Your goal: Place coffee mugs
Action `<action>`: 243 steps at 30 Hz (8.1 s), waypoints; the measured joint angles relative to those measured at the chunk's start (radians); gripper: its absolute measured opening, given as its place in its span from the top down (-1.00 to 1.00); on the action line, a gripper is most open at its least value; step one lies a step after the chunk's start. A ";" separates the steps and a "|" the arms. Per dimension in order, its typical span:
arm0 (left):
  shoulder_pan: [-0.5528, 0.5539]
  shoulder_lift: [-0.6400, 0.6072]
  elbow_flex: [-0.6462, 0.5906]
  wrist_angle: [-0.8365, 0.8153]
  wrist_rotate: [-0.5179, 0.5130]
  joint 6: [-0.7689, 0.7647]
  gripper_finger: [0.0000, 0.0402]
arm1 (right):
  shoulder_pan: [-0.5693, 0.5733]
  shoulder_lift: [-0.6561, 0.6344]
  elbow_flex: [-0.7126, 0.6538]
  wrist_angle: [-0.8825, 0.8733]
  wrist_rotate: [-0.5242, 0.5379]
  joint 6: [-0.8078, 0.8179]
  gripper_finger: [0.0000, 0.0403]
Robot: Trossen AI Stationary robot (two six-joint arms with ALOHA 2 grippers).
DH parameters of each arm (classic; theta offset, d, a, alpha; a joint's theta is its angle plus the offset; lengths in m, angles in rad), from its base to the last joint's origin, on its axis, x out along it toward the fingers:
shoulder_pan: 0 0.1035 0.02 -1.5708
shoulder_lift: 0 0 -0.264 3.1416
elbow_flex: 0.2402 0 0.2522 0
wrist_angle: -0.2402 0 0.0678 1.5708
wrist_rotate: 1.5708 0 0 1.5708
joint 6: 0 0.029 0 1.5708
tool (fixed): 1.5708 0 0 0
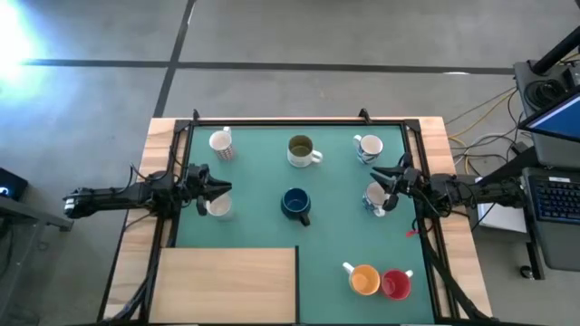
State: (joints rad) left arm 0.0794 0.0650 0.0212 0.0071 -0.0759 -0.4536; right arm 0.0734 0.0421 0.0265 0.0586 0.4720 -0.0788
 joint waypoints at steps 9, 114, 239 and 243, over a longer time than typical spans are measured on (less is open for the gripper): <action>0.000 0.000 0.000 0.000 0.000 0.000 0.77 | 0.000 0.000 0.000 0.000 0.000 0.000 0.59; 0.412 1.214 1.020 -0.889 -0.107 -0.113 0.76 | 0.000 0.000 0.000 -0.002 0.000 0.000 0.59; -1.106 1.721 1.997 -1.575 0.038 -1.764 0.96 | 0.000 0.000 0.000 -0.002 0.000 0.000 0.59; -1.118 1.720 1.975 -1.562 0.028 -1.819 0.96 | 0.000 0.000 0.000 -0.002 0.000 0.000 0.59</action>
State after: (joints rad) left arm -1.0384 1.7852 1.9958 -1.5553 -0.0475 -2.2724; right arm 0.0734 0.0419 0.0262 0.0566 0.4717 -0.0792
